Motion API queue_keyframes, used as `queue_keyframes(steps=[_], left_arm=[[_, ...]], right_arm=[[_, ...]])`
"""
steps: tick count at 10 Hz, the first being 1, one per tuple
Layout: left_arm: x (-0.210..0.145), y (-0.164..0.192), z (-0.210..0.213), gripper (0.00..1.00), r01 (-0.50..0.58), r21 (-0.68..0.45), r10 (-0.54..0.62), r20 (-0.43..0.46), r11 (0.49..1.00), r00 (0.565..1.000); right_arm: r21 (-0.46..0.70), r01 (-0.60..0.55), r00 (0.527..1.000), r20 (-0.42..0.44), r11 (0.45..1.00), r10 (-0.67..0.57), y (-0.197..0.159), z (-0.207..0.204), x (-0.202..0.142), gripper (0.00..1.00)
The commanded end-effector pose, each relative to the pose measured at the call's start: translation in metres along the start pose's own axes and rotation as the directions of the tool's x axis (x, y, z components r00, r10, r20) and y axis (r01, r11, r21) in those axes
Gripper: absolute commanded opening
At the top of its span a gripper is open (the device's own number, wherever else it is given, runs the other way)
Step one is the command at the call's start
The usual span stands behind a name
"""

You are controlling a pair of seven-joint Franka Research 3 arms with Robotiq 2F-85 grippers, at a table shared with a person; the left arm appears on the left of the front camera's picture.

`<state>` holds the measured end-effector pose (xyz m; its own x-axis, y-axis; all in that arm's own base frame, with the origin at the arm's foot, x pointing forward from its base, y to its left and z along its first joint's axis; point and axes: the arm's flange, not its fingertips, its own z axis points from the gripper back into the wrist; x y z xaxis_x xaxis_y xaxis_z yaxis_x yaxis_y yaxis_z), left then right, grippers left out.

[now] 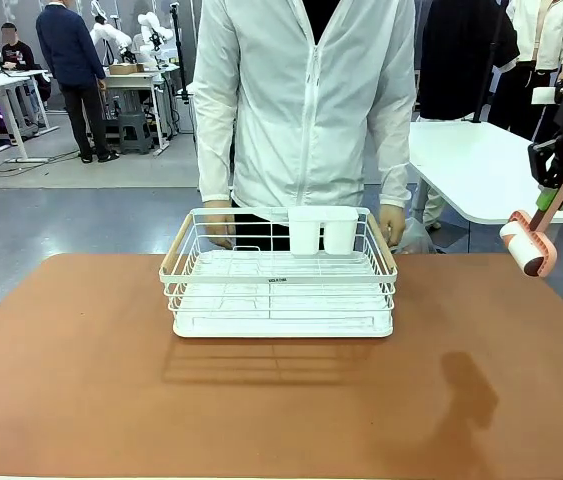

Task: Clean the table.
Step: Place the Lint Roller down when the Dish drying rack is positioned in the middle of the table.

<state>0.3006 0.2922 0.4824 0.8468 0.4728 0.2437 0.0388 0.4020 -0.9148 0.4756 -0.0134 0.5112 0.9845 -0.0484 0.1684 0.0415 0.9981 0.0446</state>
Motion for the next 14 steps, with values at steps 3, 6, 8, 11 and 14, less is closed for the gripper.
queue_keyframes(steps=[3,6,8,11,14], left_arm=[[0.0,0.0,0.002,1.0,0.007,-0.014,-0.007,0.005,1.0,1.0],[0.0,0.0,0.002,1.0,0.007,-0.014,-0.007,0.005,1.0,1.0],[0.0,0.0,0.002,1.0,0.007,-0.014,-0.007,0.005,1.0,1.0],[0.0,0.0,0.002,1.0,0.007,-0.014,-0.007,0.005,1.0,1.0],[0.0,0.0,0.002,1.0,0.007,-0.014,-0.007,0.005,1.0,1.0]], right_arm=[[-0.011,0.019,1.0,-0.002,1.0,-0.019,0.004,0.003,0.002,0.21],[-0.011,0.019,1.0,-0.002,1.0,-0.019,0.004,0.003,0.002,0.21],[0.0,0.0,1.0,0.0,1.0,0.0,0.0,0.0,0.0,0.21],[-0.101,0.451,0.885,-0.078,0.887,-0.459,0.008,0.003,0.013,0.21],[-0.046,0.87,0.49,-0.022,0.491,-0.871,0.019,-0.001,0.007,0.21]])
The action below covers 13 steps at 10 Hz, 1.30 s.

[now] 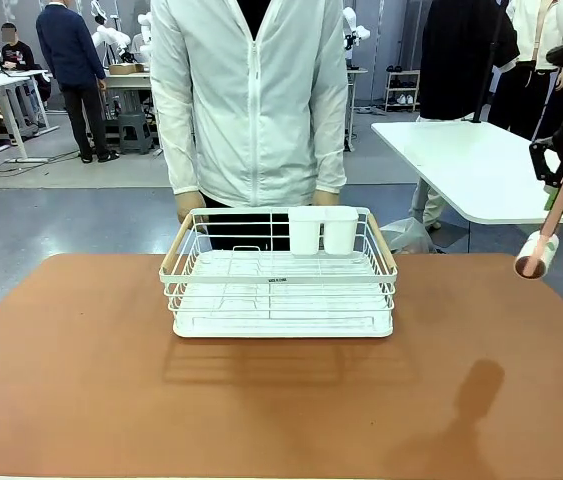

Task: Clean the table.
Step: Place the Lint Roller down when the Dish drying rack is positioned in the middle of the table.

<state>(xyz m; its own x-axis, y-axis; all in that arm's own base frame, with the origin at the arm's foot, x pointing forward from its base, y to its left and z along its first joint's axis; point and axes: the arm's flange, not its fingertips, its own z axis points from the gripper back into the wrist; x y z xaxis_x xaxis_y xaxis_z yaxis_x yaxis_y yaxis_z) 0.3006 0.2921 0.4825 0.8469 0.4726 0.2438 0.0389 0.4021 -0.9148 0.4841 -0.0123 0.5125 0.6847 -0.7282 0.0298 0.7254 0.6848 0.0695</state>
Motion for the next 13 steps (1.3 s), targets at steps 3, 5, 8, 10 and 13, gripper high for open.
queue_keyframes(steps=[3,5,8,10,13], left_arm=[[0.0,0.0,0.002,1.0,0.007,-0.014,-0.007,0.006,1.0,1.0],[0.0,0.0,0.002,1.0,0.007,-0.014,-0.007,0.006,1.0,1.0],[0.0,0.0,0.002,1.0,0.007,-0.014,-0.007,0.006,1.0,1.0],[0.0,0.0,0.002,1.0,0.007,-0.014,-0.007,0.006,1.0,1.0],[0.0,0.0,0.002,1.0,0.007,-0.014,-0.007,0.006,1.0,1.0]], right_arm=[[0.197,0.587,0.799,0.014,0.785,-0.601,0.024,-0.045,-0.015,0.21],[0.368,0.641,0.723,0.005,0.674,-0.691,0.025,-0.062,-0.018,0.21],[0.397,0.662,0.69,0.006,0.635,-0.724,0.025,-0.091,-0.024,0.21],[0.418,0.653,0.688,0.021,0.632,-0.725,0.019,-0.106,-0.026,0.21],[0.455,0.653,0.686,-0.016,0.606,-0.727,0.005,-0.14,-0.031,0.21]])
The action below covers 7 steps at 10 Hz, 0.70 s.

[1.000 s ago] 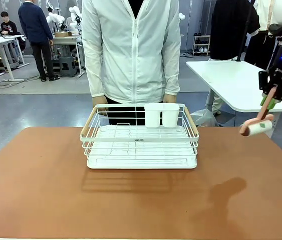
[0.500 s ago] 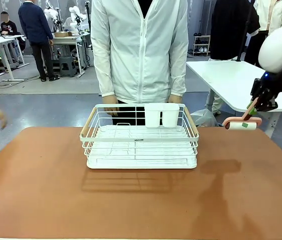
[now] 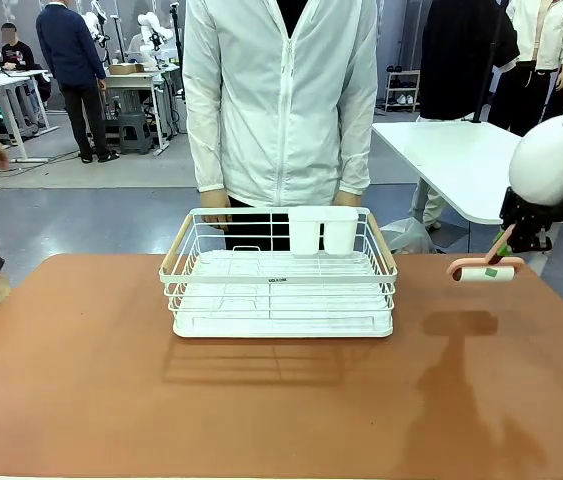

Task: Clean the table.
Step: Place the Lint Roller down when the Dish drying rack is positioned in the middle of the table.

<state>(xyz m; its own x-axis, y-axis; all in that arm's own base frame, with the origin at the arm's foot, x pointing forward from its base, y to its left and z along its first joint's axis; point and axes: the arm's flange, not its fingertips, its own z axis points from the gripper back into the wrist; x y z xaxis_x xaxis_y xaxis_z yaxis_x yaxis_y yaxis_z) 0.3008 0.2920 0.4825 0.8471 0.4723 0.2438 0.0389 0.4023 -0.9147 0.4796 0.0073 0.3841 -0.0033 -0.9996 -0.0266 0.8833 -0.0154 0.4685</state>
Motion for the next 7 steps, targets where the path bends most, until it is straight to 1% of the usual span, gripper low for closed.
queue_keyframes(steps=[1,2,3,4,7], left_arm=[[0.0,0.0,0.003,1.0,0.007,-0.014,-0.006,0.006,1.0,1.0],[0.0,0.0,0.003,1.0,0.007,-0.014,-0.006,0.006,1.0,1.0],[0.0,0.0,0.003,1.0,0.007,-0.014,-0.006,0.006,1.0,1.0],[0.0,0.0,0.003,1.0,0.007,-0.014,-0.006,0.006,1.0,1.0],[0.0,0.0,0.003,1.0,0.007,-0.014,-0.006,0.006,1.0,1.0]], right_arm=[[0.071,0.058,0.998,-0.007,0.996,-0.057,-0.016,-0.017,-0.009,0.21],[0.072,0.038,0.999,0.003,0.997,-0.038,-0.02,-0.024,-0.009,0.21],[0.089,0.013,1.0,-0.008,0.996,-0.012,-0.024,-0.029,-0.009,0.21],[0.085,0.014,0.999,-0.035,0.996,-0.011,-0.027,-0.034,-0.007,0.21],[0.064,0.007,0.999,-0.039,0.998,-0.005,-0.032,-0.042,-0.01,0.21]])
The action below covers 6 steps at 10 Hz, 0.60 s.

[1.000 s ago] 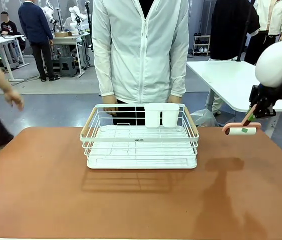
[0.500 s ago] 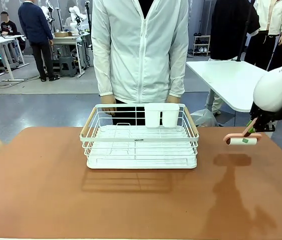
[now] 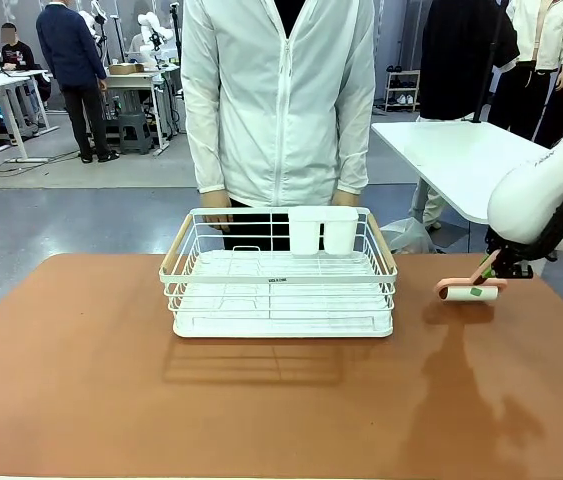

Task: Clean the table.
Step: Place the Lint Roller down when the Dish drying rack is positioned in the middle of the table.

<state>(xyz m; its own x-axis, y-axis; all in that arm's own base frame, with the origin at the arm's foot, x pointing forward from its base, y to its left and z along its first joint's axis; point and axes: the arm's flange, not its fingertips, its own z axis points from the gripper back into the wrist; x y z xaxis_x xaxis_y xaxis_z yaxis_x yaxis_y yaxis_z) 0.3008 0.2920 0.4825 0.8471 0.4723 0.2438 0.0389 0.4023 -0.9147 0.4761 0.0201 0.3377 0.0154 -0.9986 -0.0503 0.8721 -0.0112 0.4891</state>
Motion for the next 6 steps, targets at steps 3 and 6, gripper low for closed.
queue_keyframes(steps=[3,6], left_arm=[[-0.0001,-0.0003,0.0026,1.0,0.007,-0.014,-0.006,0.006,1.0,1.0],[-0.0001,-0.0003,0.0026,1.0,0.007,-0.014,-0.006,0.006,1.0,1.0]], right_arm=[[0.012,0.002,1.0,0.002,1.0,-0.002,-0.0085,-0.0046,-0.0037,0.21],[0.002,-0.002,1.0,0.004,1.0,0.002,-0.0098,-0.0018,-0.0051,0.42]])
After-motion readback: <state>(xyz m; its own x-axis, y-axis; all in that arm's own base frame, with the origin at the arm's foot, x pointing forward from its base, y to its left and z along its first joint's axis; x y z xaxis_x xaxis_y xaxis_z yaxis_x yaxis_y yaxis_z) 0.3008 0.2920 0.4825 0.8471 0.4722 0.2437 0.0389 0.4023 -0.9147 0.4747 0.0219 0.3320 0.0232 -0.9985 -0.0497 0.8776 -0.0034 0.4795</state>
